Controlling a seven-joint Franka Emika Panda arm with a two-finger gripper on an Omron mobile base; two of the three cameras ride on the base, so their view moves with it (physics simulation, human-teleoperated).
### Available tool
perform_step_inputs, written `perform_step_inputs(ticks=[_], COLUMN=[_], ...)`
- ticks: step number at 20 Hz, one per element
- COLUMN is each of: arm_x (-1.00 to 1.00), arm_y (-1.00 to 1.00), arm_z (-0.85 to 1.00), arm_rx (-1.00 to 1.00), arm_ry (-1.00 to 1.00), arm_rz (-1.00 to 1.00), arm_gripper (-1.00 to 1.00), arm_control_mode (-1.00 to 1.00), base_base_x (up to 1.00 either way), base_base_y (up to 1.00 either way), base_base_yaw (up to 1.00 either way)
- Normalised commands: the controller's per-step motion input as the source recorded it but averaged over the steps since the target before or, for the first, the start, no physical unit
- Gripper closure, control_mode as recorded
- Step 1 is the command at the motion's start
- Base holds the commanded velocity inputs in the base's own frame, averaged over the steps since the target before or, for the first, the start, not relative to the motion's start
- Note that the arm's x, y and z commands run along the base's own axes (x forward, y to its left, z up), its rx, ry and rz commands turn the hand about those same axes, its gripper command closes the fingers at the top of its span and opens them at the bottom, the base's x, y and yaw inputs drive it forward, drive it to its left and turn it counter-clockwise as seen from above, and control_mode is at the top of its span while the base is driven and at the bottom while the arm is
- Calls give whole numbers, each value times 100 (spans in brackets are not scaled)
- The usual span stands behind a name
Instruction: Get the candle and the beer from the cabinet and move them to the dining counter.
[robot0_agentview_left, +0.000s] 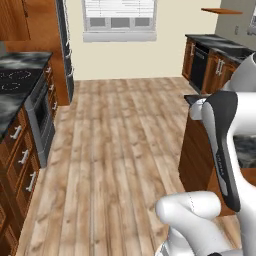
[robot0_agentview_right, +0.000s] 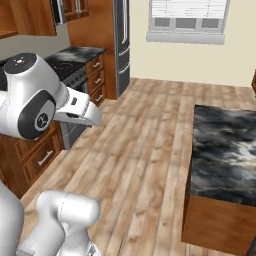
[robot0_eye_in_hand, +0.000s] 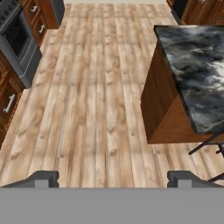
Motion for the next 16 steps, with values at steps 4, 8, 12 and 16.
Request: perform_step_inputs(ticks=[4,8,12,16], arm_x=[0,0,0,0], arm_y=[0,0,0,0], arm_z=[0,0,0,0], arm_rx=[0,0,0,0], arm_ry=[0,0,0,0], arm_rz=[0,0,0,0], arm_gripper=[-100,-100,-100,-100], arm_control_mode=[100,100,100,100], base_base_x=[0,27,38,59], base_base_y=[43,5,0,7], base_base_yaw=[0,0,0,0])
